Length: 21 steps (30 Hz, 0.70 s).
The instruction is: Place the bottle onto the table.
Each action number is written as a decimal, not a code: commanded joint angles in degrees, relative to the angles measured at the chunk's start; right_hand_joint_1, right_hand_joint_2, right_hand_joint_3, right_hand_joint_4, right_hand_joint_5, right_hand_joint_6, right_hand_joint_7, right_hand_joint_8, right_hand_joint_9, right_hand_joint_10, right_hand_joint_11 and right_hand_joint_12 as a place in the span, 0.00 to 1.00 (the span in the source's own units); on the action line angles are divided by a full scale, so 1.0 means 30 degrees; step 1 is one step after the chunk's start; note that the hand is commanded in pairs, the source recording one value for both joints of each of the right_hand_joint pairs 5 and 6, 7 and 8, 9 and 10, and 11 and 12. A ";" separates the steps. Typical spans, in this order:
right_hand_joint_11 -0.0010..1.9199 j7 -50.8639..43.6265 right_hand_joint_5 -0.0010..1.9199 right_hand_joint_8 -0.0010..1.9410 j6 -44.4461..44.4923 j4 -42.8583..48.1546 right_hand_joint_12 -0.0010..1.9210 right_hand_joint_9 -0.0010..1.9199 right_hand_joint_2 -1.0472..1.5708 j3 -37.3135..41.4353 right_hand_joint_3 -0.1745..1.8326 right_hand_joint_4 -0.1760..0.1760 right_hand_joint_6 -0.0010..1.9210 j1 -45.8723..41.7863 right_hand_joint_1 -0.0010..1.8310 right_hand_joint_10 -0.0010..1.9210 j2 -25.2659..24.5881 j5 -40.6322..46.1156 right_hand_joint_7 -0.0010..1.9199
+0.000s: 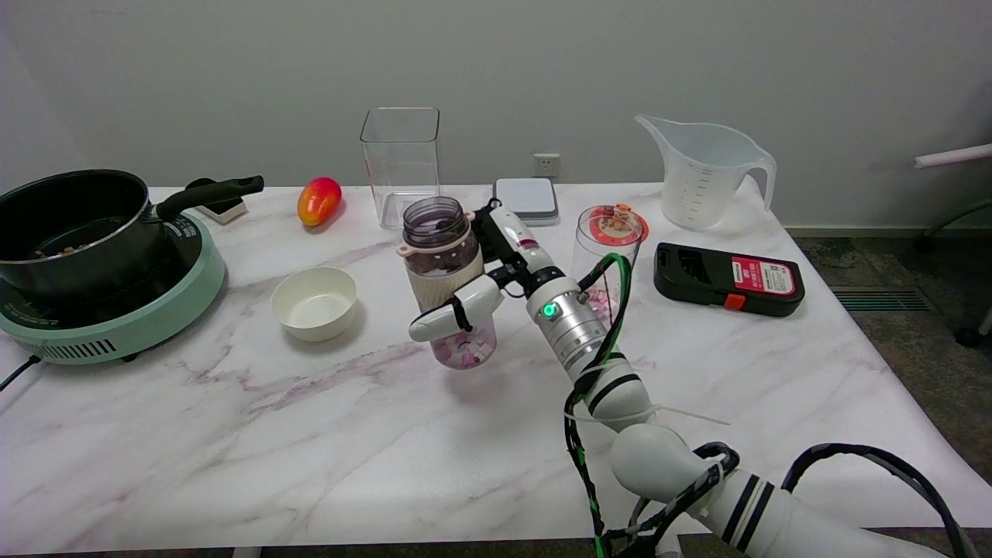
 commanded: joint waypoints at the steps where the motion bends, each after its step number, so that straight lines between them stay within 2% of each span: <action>1: 0.70 0.2946 1.00 0.92 0.1764 -0.2009 0.70 0.79 0.96 -0.0594 0.22 0.50 1.00 -0.0461 0.69 0.79 -0.0692 -0.4044 0.93; 8: 0.69 0.3119 1.00 0.93 0.2610 -0.2049 0.69 0.79 0.97 -0.0648 0.22 0.50 1.00 -0.1021 0.67 0.79 -0.0845 -0.4562 0.94; 16: 0.69 0.4943 1.00 0.93 0.3922 -0.2881 0.69 0.79 0.98 -0.0674 0.21 0.50 1.00 -0.1067 0.67 0.79 -0.0898 -0.6706 0.94; 21: 0.69 0.5342 1.00 0.93 0.4175 -0.2968 0.69 0.79 0.97 -0.0674 0.22 0.50 1.00 -0.1130 0.67 0.79 -0.0905 -0.7000 0.94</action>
